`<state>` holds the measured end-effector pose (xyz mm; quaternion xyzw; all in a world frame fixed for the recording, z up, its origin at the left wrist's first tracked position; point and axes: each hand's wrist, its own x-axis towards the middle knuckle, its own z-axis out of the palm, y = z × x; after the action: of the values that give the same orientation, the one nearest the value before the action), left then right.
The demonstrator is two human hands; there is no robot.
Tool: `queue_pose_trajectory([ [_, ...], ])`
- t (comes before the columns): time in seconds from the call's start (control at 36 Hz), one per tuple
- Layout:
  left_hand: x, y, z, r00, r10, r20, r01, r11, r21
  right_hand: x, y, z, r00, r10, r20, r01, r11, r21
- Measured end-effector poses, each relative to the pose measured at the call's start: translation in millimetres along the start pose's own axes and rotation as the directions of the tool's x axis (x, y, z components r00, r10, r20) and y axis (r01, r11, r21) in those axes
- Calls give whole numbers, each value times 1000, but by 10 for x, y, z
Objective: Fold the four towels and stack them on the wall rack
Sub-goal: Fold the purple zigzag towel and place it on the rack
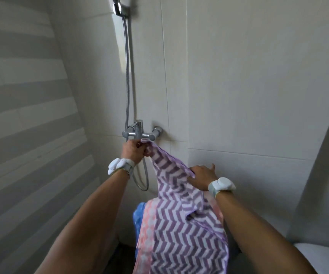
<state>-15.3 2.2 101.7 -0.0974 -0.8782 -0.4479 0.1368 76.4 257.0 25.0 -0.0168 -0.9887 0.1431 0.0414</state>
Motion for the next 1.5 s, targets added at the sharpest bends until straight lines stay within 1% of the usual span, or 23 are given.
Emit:
queue_pose_trajectory([
  [0.06,98,81,-207,990,1,-144,16,993,117,6,-1,-115,997,3,-78,4,997,80],
  [0.08,133,133,-308,984,-2,-180,29,988,150,11,-14,-200,995,0,-101,12,993,114],
  [0.11,156,106,-375,979,-31,-201,66,983,170,20,-20,-226,994,-2,-106,17,990,138],
  [0.14,160,123,-463,971,-50,-233,96,977,188,14,-32,-302,990,-9,-140,29,989,144],
  [0.22,184,10,-642,943,-144,-301,212,955,206,41,-6,-417,977,-25,-214,64,982,175],
  [0.28,153,-53,-729,933,-168,-317,244,945,217,24,-14,-479,970,-40,-238,98,966,240],
  [0.36,101,-85,-789,925,-195,-327,276,935,222,17,-31,-526,968,-30,-249,134,900,415],
  [0.5,11,-221,-900,908,-261,-329,345,910,231,-7,-66,-486,944,36,-327,160,819,551],
  [0.64,15,-323,-988,868,-369,-332,453,863,224,-13,-103,-422,916,63,-396,189,803,565],
  [0.78,-8,-387,-1068,864,-383,-327,465,856,225,15,-175,-399,890,73,-450,215,803,555],
  [0.89,-3,-408,-1174,862,-377,-338,467,851,242,54,-221,-403,902,29,-430,228,815,533],
  [0.97,-9,-439,-1268,861,-381,-338,473,843,255,65,-301,-420,919,-40,-392,243,842,482],
  [1.03,-24,-483,-1332,870,-366,-331,459,846,270,84,-366,-424,927,-64,-369,246,847,472],
  [1.08,-63,-518,-1397,890,-322,-323,421,854,307,106,-406,-423,934,-84,-346,251,845,473],
  [1.17,-142,-579,-1509,925,-199,-325,313,884,348,134,-450,-429,947,-111,-300,243,859,451],
  [1.22,-210,-612,-1599,950,-107,-294,217,902,373,153,-475,-435,952,-114,-285,231,876,423],
  [1.28,-260,-650,-1696,973,0,-230,95,910,404,173,-501,-445,956,-113,-270,218,889,403],
  [1.36,-346,-618,-1808,988,137,-72,-87,876,474,187,-515,-471,961,-105,-257,201,901,384],
  [1.44,-410,-571,-1910,980,201,1,-175,848,501,210,-517,-481,962,-106,-250,195,910,366],
  [1.5,-437,-581,-2004,981,195,23,-181,851,494,223,-530,-484,965,-88,-247,175,918,355],
])
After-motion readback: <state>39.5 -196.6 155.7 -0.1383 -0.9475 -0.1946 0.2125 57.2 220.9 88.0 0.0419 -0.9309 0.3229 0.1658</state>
